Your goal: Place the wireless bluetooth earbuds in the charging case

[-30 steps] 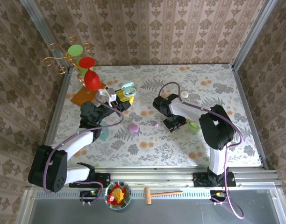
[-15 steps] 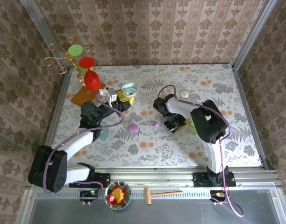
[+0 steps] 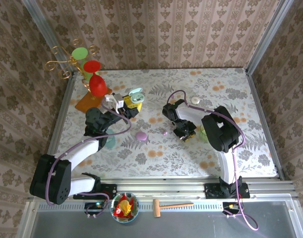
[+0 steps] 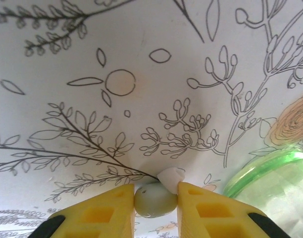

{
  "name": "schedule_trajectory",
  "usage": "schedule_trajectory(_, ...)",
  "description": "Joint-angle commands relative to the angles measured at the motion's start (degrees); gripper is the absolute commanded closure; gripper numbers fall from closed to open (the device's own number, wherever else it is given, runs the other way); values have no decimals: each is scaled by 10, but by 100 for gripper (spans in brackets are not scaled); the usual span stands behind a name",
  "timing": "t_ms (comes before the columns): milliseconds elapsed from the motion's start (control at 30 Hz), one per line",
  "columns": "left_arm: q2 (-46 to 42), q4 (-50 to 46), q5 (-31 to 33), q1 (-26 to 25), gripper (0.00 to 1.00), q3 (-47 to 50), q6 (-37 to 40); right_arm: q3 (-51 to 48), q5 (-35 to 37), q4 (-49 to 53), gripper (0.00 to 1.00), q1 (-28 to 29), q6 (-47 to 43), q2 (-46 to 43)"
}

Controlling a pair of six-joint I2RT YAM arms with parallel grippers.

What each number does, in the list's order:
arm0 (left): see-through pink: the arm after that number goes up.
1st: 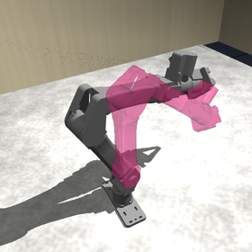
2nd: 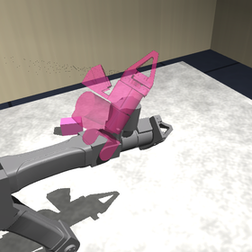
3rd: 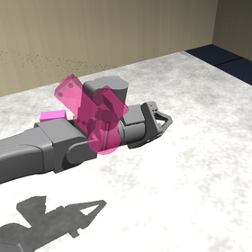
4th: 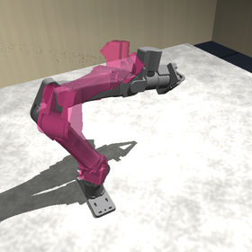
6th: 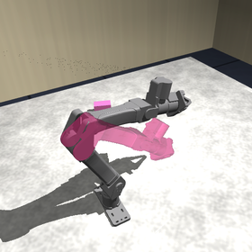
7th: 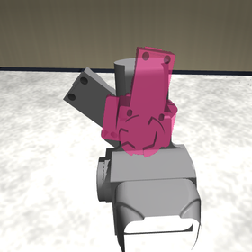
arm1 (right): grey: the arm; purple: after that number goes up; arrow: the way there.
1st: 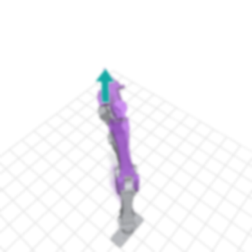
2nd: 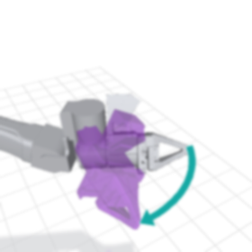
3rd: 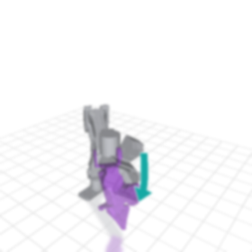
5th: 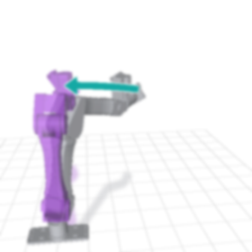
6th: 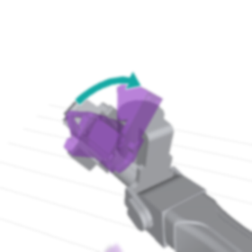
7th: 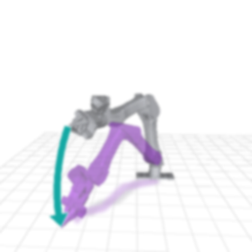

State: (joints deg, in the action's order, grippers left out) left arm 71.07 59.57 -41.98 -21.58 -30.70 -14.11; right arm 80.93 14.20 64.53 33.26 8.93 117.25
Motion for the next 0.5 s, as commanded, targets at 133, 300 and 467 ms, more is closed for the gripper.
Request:
schedule_trajectory(133,-11,19,5,5,70,7,8,26,-96,-32,74,9,8,-32)
schedule_trajectory(300,-10,22,5,4,70,8,8,41,-77,-53,74,10,28,-11)
schedule_trajectory(467,-10,22,5,5,70,9,6,38,-65,-78,72,4,41,3)
